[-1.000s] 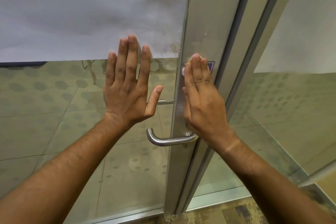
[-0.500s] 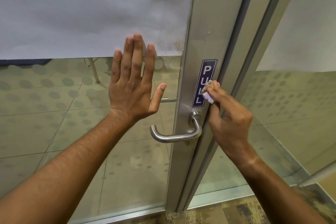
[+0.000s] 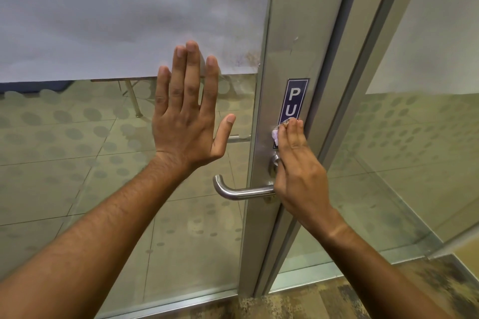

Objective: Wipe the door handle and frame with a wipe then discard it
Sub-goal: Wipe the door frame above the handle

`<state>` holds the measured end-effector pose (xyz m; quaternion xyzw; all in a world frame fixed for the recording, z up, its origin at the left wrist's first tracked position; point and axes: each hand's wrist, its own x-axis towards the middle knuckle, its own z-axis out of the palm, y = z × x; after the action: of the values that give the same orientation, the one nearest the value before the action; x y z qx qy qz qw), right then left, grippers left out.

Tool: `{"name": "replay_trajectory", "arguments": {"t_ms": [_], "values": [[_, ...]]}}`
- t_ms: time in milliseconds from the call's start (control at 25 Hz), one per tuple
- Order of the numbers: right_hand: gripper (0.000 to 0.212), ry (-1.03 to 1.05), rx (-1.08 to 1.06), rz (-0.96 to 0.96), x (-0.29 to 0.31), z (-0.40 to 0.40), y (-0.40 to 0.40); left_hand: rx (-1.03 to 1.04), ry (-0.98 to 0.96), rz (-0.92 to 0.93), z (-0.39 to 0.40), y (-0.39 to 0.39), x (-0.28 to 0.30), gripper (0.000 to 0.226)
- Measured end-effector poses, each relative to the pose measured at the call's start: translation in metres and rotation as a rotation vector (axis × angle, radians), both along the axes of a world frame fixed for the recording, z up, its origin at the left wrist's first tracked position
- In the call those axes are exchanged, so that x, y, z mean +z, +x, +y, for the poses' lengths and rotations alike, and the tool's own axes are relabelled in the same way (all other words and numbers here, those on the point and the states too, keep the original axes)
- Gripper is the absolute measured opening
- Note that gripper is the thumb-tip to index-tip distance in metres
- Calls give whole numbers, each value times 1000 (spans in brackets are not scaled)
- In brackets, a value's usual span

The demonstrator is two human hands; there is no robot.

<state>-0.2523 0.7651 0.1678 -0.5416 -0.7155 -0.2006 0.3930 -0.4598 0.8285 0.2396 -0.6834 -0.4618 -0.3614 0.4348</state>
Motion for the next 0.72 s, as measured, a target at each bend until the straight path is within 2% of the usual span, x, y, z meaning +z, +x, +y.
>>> {"name": "replay_trajectory", "arguments": {"t_ms": [120, 280, 520, 720], "values": [[56, -136, 9, -45, -5, -5, -11, -3, 1, -4, 0, 0, 0, 84], [58, -190, 41, -157, -13, -9, -8, -3, -8, -3, -1, 0, 0, 84], [65, -147, -16, -56, 5, 4, -7, 4, -2, 5, -2, 0, -1, 85], [69, -40, 35, -77, 33, 14, -19, 5, -10, 2, -2, 0, -1, 85]]}}
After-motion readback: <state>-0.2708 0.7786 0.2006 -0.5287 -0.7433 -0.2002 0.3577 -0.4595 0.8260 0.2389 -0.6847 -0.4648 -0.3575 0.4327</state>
